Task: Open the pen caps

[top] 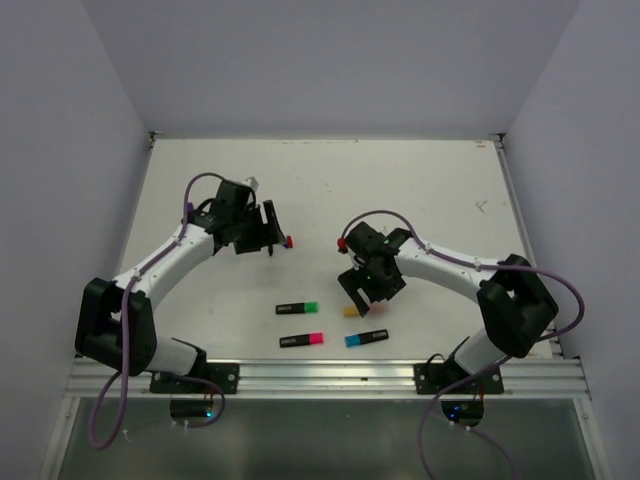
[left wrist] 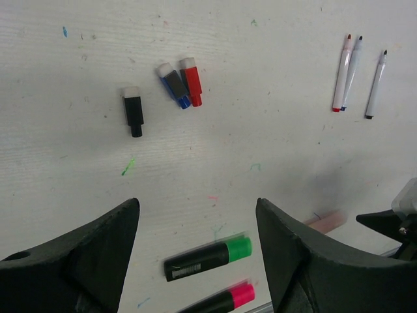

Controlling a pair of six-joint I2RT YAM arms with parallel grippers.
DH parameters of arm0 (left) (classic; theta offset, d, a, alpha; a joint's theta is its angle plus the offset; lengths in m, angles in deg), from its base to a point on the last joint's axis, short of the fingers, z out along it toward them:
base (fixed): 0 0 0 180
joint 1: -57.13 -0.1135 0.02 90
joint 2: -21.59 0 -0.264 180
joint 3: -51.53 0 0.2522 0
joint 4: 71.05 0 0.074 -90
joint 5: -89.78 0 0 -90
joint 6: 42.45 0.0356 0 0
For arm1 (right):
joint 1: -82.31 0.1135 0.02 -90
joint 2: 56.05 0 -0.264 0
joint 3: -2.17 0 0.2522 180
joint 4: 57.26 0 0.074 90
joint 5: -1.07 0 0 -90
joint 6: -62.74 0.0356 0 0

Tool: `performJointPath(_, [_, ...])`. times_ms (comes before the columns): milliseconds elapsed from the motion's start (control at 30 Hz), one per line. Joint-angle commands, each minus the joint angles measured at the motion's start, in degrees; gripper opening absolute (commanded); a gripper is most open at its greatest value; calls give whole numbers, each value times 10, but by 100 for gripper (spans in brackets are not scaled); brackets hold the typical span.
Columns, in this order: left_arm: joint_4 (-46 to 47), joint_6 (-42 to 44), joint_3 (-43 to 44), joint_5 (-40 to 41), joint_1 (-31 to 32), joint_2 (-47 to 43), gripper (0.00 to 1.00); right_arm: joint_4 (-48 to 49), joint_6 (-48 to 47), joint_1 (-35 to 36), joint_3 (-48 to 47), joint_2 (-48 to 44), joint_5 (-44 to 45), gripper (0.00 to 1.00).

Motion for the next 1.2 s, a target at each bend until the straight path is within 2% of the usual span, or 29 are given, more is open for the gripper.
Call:
performJointPath(0, [13, 11, -4, -13, 0, -14, 76, -11, -17, 3, -32, 13, 51, 83])
performJointPath(533, [36, 29, 0, -30, -2, 5, 76, 2, -30, 17, -52, 92, 21, 81])
performJointPath(767, [37, 34, 5, -34, -10, 11, 77, 19, -23, 18, -48, 116, 16, 69])
performJointPath(867, [36, 32, 12, -37, -11, 16, 77, 31, -18, 18, -44, 123, 6, 59])
performJointPath(967, [34, 29, 19, -42, -13, 16, 77, 43, -12, 18, -37, 121, -1, 43])
performJointPath(1000, [34, 27, 20, -44, -12, 18, 77, 47, -11, 18, -36, 119, -2, 33])
performJointPath(1033, [33, 26, 22, -46, -13, 17, 77, 51, -9, 18, -29, 112, -4, 28])
performJointPath(1067, [37, 14, 23, -61, -14, 19, 77, 59, -6, 18, -17, 99, -1, 5])
performJointPath(1167, [45, 5, 22, -75, -14, 23, 77, 68, -1, 18, -8, 83, 3, 0])
